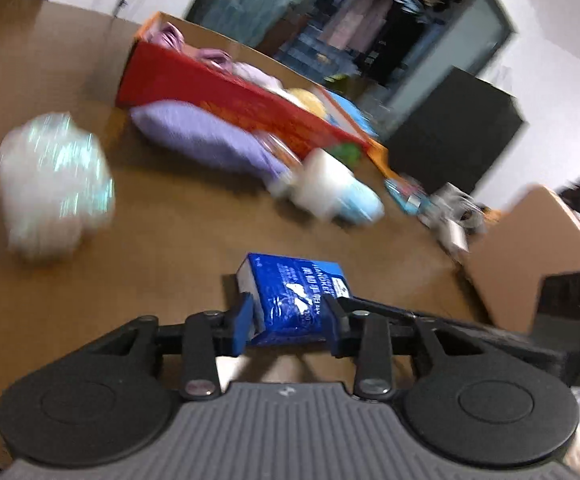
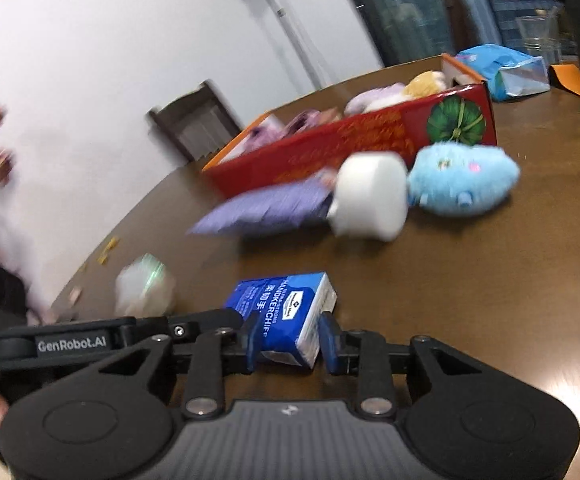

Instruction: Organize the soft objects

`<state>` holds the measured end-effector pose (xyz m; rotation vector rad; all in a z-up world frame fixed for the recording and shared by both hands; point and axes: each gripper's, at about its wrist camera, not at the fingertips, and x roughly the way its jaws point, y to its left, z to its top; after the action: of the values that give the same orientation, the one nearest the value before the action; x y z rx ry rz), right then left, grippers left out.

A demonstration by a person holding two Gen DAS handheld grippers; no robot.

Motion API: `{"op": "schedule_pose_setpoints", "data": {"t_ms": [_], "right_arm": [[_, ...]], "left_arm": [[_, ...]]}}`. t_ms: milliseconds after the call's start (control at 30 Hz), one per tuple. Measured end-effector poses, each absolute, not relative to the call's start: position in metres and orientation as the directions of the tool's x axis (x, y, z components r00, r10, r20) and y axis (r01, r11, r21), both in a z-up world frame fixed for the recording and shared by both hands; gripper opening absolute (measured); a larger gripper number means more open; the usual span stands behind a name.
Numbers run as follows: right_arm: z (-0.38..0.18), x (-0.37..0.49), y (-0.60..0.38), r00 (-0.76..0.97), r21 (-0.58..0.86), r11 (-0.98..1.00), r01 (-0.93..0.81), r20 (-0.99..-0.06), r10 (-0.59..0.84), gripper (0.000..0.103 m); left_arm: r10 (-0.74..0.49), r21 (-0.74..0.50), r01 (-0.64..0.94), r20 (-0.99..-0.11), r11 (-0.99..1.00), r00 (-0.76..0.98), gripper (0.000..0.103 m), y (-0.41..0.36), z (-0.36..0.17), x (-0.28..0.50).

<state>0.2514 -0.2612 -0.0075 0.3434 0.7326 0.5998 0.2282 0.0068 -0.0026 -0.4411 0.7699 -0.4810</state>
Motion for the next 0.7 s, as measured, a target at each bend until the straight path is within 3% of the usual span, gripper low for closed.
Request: {"op": "schedule_pose_setpoints", "data": {"t_ms": [133,233,333,500,700], "right_arm": [[-0.002,0.22,-0.281,0.59,0.527,0.768,-0.362,-0.509,0.627,0.032],[0.0,0.218,-0.281,0.615,0.526,0.775,-0.35,-0.495,0.614,0.032],[-0.004,0.225,-0.275,0.623,0.524,0.785,-0.33,-0.504,0.598,0.032],[-0.016,0.23,-0.27,0.606,0.556,0.773,-0.307,-0.512,0.609,0.032],[0.001,0.242,-0.27,0.637,0.534,0.78,-0.328,-0.484,0.6,0.027]], "left_arm": [[-0.56,-0.562,0.236,-0.519,0.793,0.645,0.071,0.017,0.0,0.204],[-0.553,-0.561,0.227,-0.52,0.796,0.652,0.073,0.019,0.001,0.214],[-0.561,-0.566,0.225,-0.534,0.793,0.633,0.07,0.016,-0.002,0.223],[-0.601,-0.596,0.235,-0.543,0.768,0.586,0.037,0.01,-0.013,0.225],[-0.594,-0.583,0.258,-0.509,0.77,0.622,0.032,0.008,0.004,0.241]]}}
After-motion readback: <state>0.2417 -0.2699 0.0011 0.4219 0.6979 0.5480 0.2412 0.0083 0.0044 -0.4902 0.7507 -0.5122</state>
